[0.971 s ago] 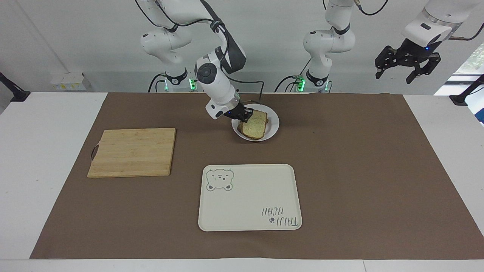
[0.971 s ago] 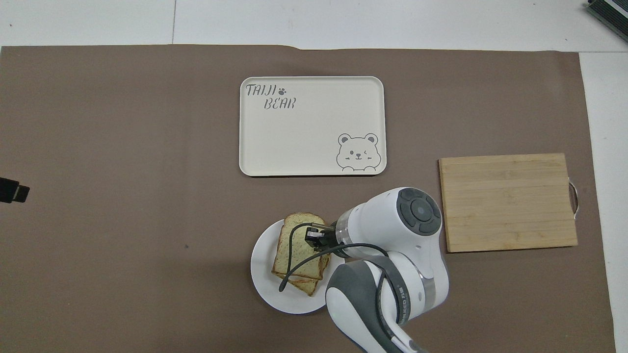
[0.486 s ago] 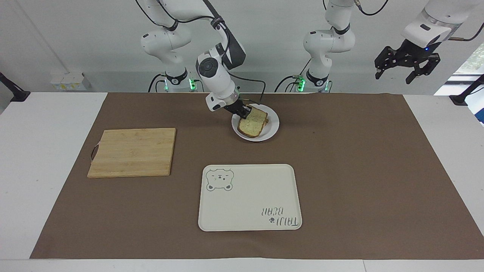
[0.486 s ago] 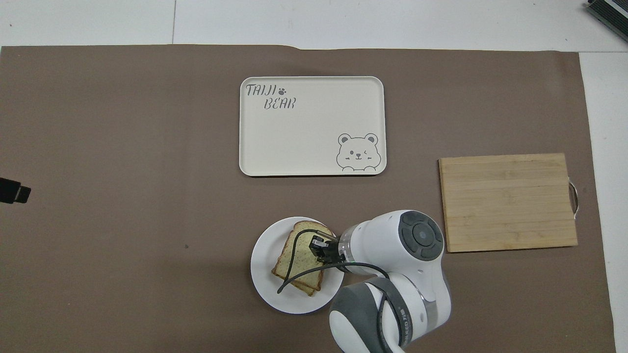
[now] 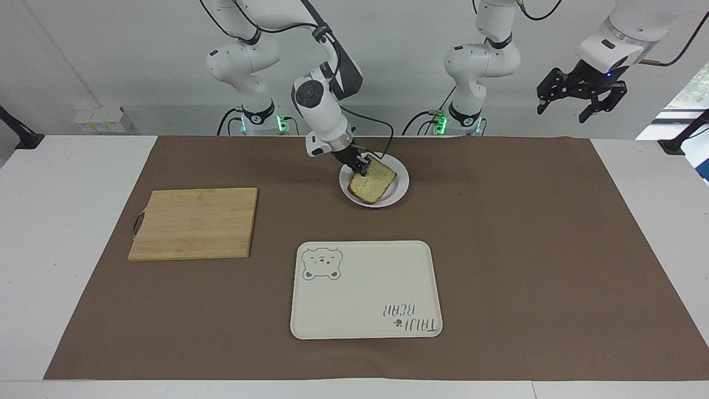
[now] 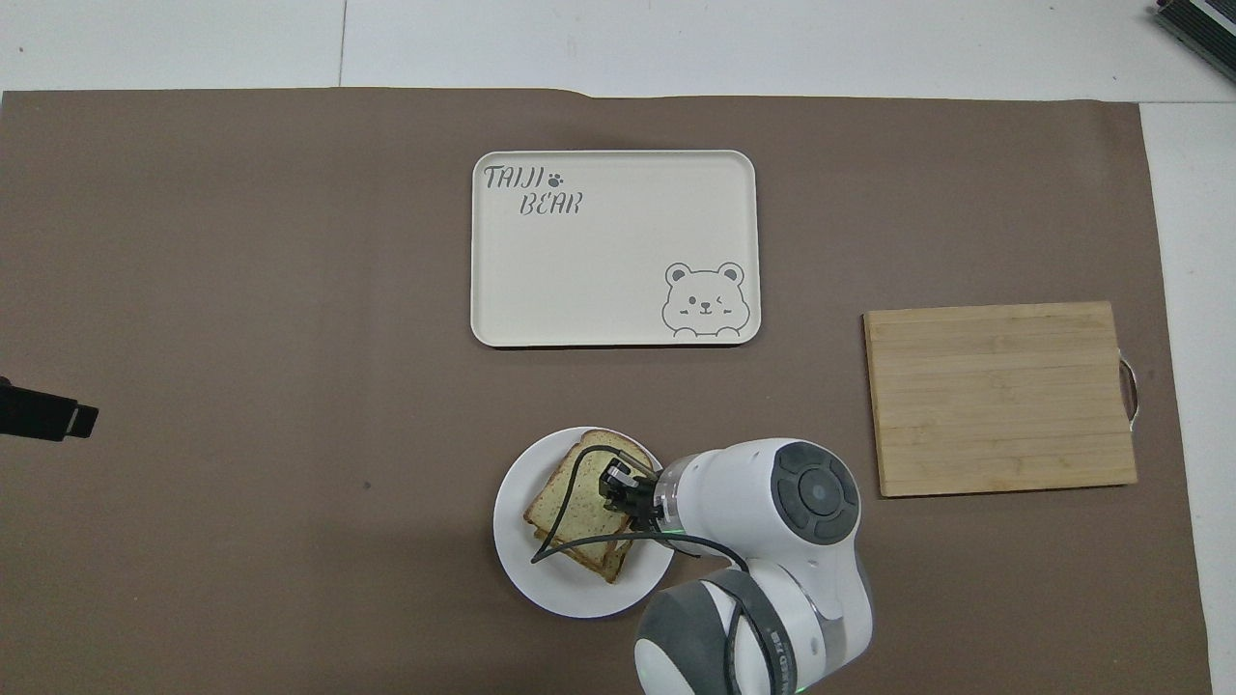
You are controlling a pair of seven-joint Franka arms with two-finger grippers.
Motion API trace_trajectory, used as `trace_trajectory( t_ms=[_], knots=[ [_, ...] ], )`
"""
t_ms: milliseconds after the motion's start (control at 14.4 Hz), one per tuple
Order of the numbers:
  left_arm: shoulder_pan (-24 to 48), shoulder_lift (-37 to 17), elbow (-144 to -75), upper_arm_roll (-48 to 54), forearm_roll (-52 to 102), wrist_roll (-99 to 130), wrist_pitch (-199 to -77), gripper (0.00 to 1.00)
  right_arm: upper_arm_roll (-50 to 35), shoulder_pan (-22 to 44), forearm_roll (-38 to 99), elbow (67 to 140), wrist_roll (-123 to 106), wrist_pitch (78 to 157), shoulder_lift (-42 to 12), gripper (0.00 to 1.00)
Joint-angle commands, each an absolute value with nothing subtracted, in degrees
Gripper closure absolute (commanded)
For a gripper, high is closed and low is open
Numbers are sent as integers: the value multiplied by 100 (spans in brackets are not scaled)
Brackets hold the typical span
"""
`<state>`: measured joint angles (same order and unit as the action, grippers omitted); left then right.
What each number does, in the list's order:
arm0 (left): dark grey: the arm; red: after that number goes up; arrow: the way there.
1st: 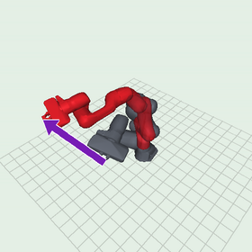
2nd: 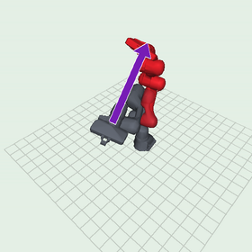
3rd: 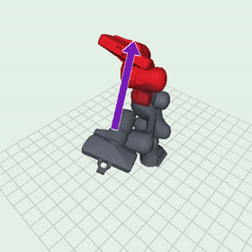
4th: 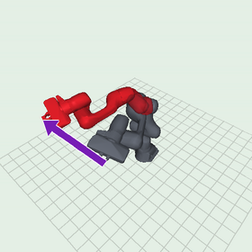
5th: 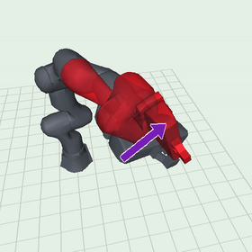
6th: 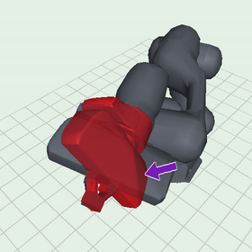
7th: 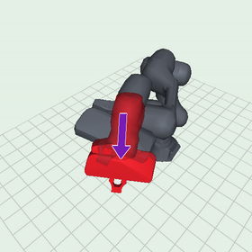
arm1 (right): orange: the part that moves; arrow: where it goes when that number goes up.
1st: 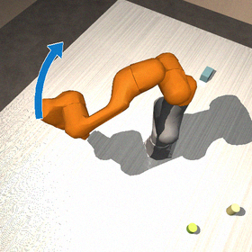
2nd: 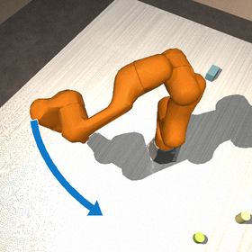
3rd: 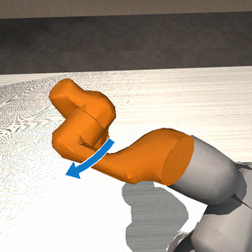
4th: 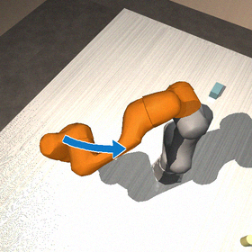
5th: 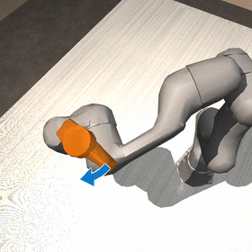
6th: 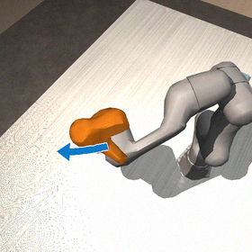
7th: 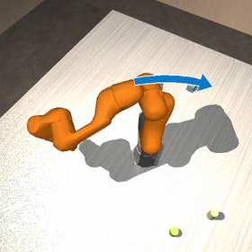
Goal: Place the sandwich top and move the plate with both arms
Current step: 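Open the right gripper and withdraw it while the left gripper reaches the plate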
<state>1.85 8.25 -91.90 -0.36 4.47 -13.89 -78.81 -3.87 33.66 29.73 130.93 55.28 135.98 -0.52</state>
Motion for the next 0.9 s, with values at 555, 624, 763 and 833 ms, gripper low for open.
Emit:
trace_trajectory(
  t_ms=[555, 624, 763, 833],
  knots=[
    [97, 1740, -11634, -35, 1552, -1766, -9210, 0, -299, 2208, 2672, 11577, 5441, 11858, 290, 0],
    [105, 1740, -11898, -35, 1782, -1775, -9368, 0, -299, 2093, 2646, 11445, 5432, 11717, 290, 0],
    [193, 1749, -12346, -18, 2125, -1758, -9824, 0, -299, 1856, 2279, 11146, 5301, 11454, 290, 0],
    [254, 1749, -12540, -18, 2353, -1767, -10044, 0, -299, 1794, 2033, 10988, 5161, 11330, 273, 0]
  ],
)
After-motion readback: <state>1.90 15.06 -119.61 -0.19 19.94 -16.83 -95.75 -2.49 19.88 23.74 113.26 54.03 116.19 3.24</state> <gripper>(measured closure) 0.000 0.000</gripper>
